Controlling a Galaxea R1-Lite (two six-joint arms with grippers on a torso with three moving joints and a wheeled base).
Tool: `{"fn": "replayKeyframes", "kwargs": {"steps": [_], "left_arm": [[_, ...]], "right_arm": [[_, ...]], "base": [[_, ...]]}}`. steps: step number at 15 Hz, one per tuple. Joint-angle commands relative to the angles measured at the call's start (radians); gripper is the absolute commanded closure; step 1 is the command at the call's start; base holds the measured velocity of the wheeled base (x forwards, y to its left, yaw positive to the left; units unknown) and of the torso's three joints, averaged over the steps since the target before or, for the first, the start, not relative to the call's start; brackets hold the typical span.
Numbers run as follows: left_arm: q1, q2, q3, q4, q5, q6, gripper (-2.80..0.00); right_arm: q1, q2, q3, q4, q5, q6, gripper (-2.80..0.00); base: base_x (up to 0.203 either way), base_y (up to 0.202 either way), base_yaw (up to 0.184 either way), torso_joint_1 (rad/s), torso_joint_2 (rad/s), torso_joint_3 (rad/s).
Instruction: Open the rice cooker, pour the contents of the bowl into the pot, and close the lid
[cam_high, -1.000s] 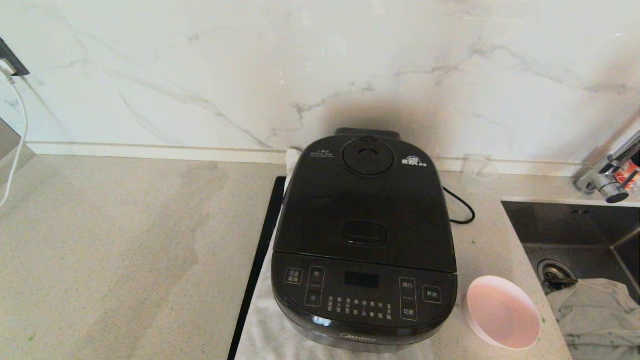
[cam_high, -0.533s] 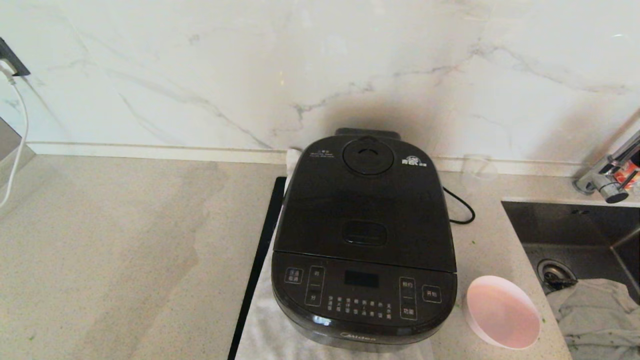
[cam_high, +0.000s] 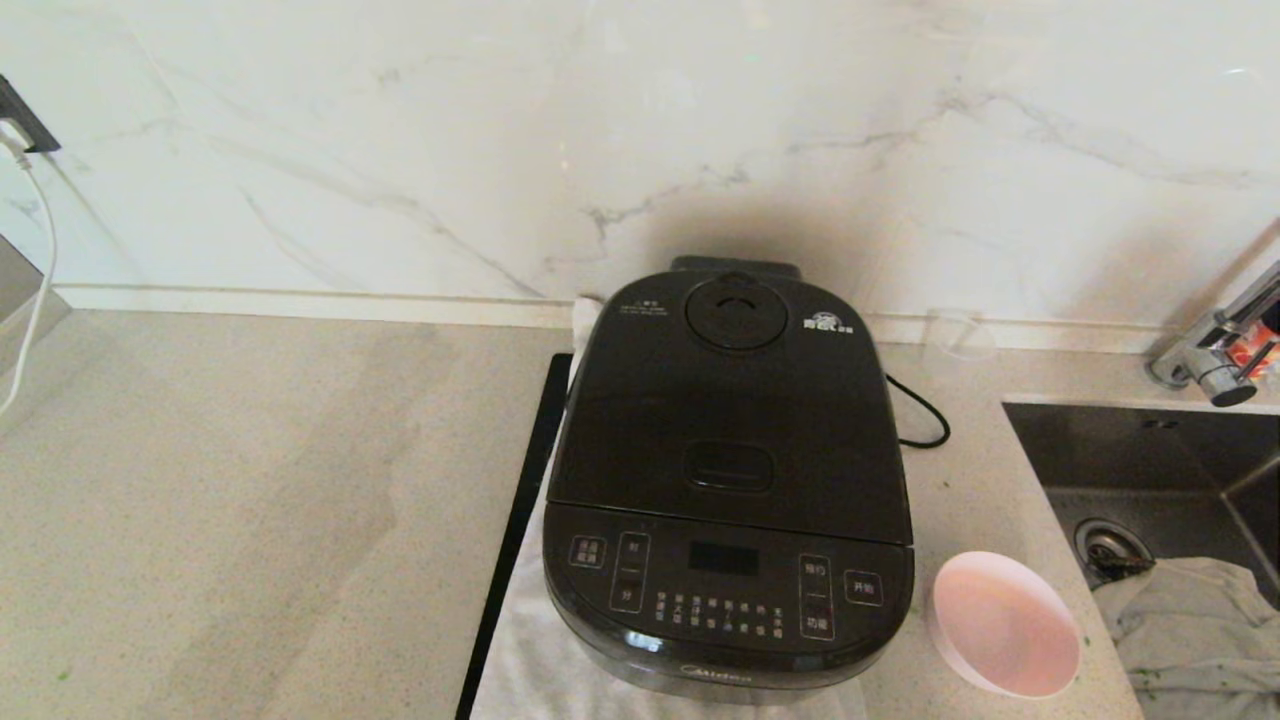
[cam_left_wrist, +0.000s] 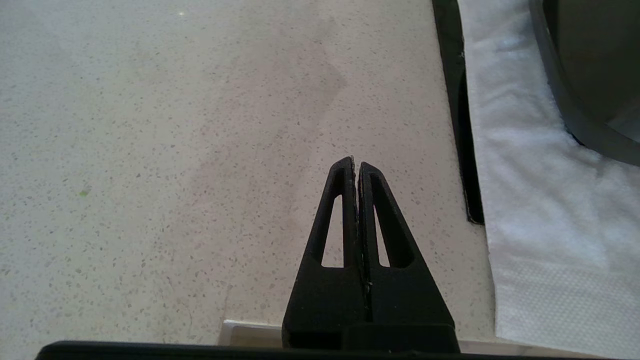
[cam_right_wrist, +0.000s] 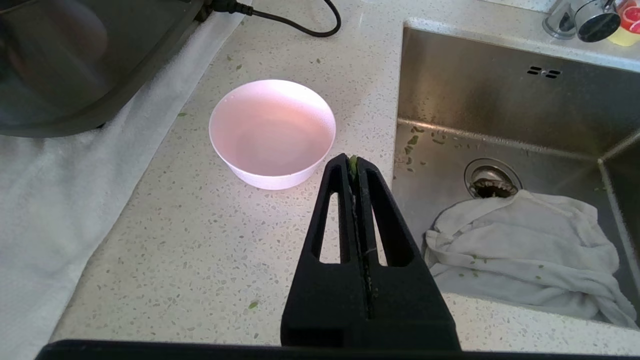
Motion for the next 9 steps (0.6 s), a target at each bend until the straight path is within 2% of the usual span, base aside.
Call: {"fn": "replayKeyframes", "kwargs": {"steps": [1, 9], "left_arm": [[0.0, -0.001, 0.0, 0.0, 0.001, 0.0, 0.0], [0.0, 0.0, 0.0, 0.0, 0.001, 0.0, 0.0]], "right_arm": [[0.0, 0.003, 0.001, 0.005, 0.001, 0.015, 0.0], [0.0, 0.005, 0.001, 0.005, 0.001, 0.018, 0.0]], "base": [[0.0, 0.0, 0.0, 0.0, 0.0, 0.0], [0.0, 0.0, 0.0, 0.0, 0.0, 0.0]]}}
